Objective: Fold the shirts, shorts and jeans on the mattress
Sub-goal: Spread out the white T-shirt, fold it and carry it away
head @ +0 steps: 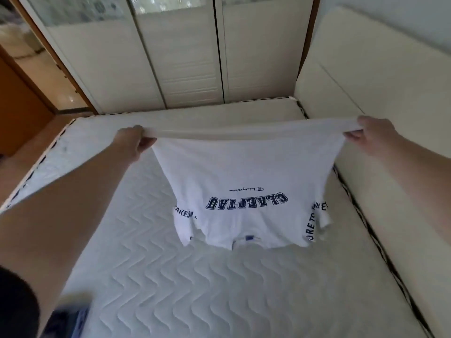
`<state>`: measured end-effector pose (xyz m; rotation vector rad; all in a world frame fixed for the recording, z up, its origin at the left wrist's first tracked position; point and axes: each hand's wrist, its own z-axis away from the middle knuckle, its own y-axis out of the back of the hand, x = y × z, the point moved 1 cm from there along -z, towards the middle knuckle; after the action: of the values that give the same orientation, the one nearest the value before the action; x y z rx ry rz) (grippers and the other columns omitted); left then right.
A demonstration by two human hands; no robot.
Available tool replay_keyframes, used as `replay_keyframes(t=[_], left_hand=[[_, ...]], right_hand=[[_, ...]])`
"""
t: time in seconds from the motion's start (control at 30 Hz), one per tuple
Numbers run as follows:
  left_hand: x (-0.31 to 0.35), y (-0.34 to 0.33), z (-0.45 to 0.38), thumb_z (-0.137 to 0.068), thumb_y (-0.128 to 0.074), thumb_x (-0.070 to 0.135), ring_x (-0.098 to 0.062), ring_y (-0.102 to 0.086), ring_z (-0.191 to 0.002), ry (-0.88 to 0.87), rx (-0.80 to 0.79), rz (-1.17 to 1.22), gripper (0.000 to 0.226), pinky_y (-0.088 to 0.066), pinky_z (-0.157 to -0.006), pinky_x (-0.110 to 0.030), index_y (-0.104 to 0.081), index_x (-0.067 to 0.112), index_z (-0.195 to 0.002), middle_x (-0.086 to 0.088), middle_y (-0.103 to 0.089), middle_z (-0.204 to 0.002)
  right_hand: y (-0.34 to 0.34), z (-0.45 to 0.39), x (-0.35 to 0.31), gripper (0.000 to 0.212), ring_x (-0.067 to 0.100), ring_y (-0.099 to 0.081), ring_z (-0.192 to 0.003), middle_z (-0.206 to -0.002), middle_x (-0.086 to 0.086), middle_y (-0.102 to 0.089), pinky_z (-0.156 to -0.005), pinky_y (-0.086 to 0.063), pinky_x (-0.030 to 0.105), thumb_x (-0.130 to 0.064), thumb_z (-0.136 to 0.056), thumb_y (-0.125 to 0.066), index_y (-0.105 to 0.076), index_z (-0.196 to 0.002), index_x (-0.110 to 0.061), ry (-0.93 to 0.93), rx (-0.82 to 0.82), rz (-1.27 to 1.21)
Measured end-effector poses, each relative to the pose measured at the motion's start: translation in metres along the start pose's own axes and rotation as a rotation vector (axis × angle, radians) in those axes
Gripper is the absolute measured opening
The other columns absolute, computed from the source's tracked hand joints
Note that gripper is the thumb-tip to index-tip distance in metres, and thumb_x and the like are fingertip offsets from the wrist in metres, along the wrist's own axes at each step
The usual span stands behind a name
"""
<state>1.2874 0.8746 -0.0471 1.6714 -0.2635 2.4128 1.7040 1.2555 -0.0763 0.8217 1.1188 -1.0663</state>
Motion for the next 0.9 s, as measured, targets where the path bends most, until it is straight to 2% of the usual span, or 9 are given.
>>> replay_keyframes(t=[0.1,0.17,0.27,0.4,0.6,0.73,0.77,0.87,0.9], left_hand=[[0.074,-0.028,-0.004,-0.100,-0.047,0.006,-0.018,-0.066,-0.070,-0.101,-0.026,0.010,0.005,-0.057,-0.048,-0.026,-0.051,0.009,-0.099,-0.010,-0.061,-0.089],[0.108,-0.038,-0.006,-0.100,-0.045,0.007,-0.016,-0.068,-0.055,-0.151,-0.060,-0.005,0.005,-0.058,-0.048,-0.026,-0.050,0.007,-0.102,-0.012,-0.061,-0.087],[0.134,-0.042,-0.004,-0.098,-0.048,0.006,-0.014,-0.065,-0.042,-0.192,-0.037,0.041,0.010,-0.058,-0.047,-0.028,-0.050,0.007,-0.089,-0.013,-0.060,-0.083],[0.107,-0.030,0.001,-0.101,-0.045,0.009,-0.010,-0.064,-0.041,-0.147,-0.056,-0.035,0.011,-0.054,-0.041,-0.024,-0.049,0.009,-0.090,-0.010,-0.067,-0.062],[-0.035,0.021,-0.007,-0.102,-0.050,0.013,-0.011,-0.071,-0.054,0.050,-0.042,-0.102,0.009,-0.058,-0.049,-0.026,-0.055,0.010,-0.096,-0.010,-0.067,-0.088],[-0.174,0.058,0.004,-0.102,-0.050,0.014,-0.018,-0.070,-0.070,0.191,-0.062,-0.169,0.015,-0.052,-0.069,-0.033,-0.054,0.008,-0.115,-0.009,-0.066,-0.091],[-0.210,0.067,0.011,-0.102,-0.051,0.015,-0.019,-0.068,-0.077,0.229,-0.060,-0.187,0.017,-0.052,-0.074,-0.034,-0.055,0.007,-0.117,-0.010,-0.066,-0.093],[-0.310,0.098,0.034,-0.099,-0.056,0.015,-0.023,-0.065,-0.094,0.354,-0.036,-0.260,0.023,-0.050,-0.086,-0.035,-0.059,0.003,-0.118,-0.013,-0.066,-0.104],[-0.341,0.109,0.045,-0.099,-0.057,0.015,-0.024,-0.064,-0.096,0.396,-0.018,-0.279,0.023,-0.049,-0.088,-0.036,-0.059,0.002,-0.118,-0.013,-0.066,-0.103]], right_hand=[[-0.018,-0.019,-0.075,0.017,0.010,-0.062,-0.079,-0.120,0.012,-0.051,-0.067,-0.056,0.019,-0.011,-0.102,-0.042,-0.052,-0.116,-0.007,0.101,0.038,-0.107],[-0.024,-0.027,-0.103,0.011,0.009,-0.061,-0.077,-0.118,0.011,-0.049,-0.066,-0.056,0.019,-0.010,-0.102,-0.042,-0.052,-0.105,-0.008,0.158,0.053,-0.148],[-0.027,-0.029,-0.125,0.019,0.009,-0.061,-0.077,-0.117,0.012,-0.050,-0.066,-0.054,0.017,-0.006,-0.101,-0.043,-0.047,-0.085,-0.016,0.192,0.019,-0.178],[-0.018,-0.032,-0.100,0.006,0.017,-0.067,-0.087,-0.112,0.015,-0.061,-0.062,-0.058,0.023,-0.001,-0.096,-0.053,-0.055,-0.101,-0.002,0.144,0.046,-0.289],[0.001,-0.016,0.033,0.003,0.019,-0.066,-0.082,-0.109,0.016,-0.060,-0.053,-0.057,0.022,-0.007,-0.096,-0.056,-0.055,-0.093,-0.005,-0.085,0.089,-0.189],[0.030,0.007,0.167,0.027,0.020,-0.063,-0.077,-0.114,0.015,-0.058,-0.049,-0.057,0.024,-0.018,-0.099,-0.057,-0.053,-0.122,-0.005,-0.296,0.165,-0.042],[0.039,0.017,0.200,0.031,0.020,-0.062,-0.076,-0.118,0.016,-0.057,-0.050,-0.058,0.026,-0.018,-0.099,-0.057,-0.051,-0.126,-0.005,-0.346,0.187,-0.035],[0.067,0.053,0.294,0.029,0.018,-0.058,-0.076,-0.124,0.018,-0.054,-0.076,-0.056,0.034,-0.019,-0.100,-0.055,-0.049,-0.126,-0.006,-0.530,0.206,0.046],[0.078,0.068,0.322,0.031,0.017,-0.056,-0.075,-0.121,0.017,-0.053,-0.075,-0.055,0.033,-0.019,-0.101,-0.054,-0.049,-0.128,-0.004,-0.578,0.219,0.070]])
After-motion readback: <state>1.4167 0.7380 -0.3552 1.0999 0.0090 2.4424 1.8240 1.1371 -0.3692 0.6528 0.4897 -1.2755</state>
